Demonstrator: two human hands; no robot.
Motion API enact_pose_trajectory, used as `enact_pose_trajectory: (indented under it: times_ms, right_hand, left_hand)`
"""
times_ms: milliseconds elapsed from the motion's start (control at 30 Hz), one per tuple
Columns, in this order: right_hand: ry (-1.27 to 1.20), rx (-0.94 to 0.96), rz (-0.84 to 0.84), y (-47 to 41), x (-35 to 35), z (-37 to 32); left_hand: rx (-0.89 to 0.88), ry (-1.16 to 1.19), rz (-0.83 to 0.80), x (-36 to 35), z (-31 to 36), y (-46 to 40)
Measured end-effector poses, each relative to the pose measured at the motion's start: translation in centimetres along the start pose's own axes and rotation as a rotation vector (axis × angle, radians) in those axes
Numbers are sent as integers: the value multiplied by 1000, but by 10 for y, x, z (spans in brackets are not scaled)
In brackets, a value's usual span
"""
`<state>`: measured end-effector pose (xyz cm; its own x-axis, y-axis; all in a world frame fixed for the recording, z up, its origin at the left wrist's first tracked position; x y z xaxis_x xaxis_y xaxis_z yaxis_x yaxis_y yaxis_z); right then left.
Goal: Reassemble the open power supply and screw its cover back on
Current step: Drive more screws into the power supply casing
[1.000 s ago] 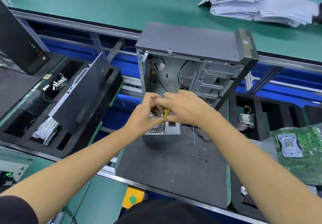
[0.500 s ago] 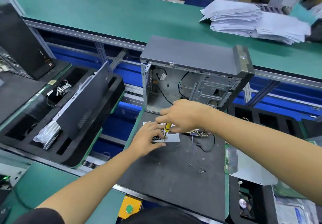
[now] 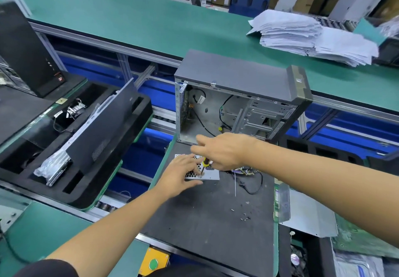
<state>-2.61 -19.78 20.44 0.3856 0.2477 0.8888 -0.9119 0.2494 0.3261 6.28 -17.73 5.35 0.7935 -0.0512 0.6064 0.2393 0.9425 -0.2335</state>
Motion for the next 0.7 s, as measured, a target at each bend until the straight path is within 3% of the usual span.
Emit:
enact_pose_trajectory:
  times_ms: [133,433,567,700]
  right_hand:
    - [88,209,-20,-3,4,-8]
    - [-60,-170,-175,-7,-7,18]
    - [-53,-198,-100,-18,2,11]
    - [-77,-100,-89,-20,3,-1]
  left_hand:
    - [31,-37,-29,-1,-1,-1]
    - [44,-4,-26,-1,-1,0]
    - [132,117,33,3,4,-7]
    - [183,163,118,1,4,-1]
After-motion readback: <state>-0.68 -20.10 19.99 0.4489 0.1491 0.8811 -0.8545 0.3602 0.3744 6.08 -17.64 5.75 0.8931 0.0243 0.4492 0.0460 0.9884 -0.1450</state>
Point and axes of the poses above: each hand's wrist, its own y-axis away from the middle knuckle, its own x-axis out of the back of the hand, z = x × y, the point moved 8 cm from there along -y, towards the middle knuckle, and after that the axes turned 11 degrees about y, right-handed, at the moved point
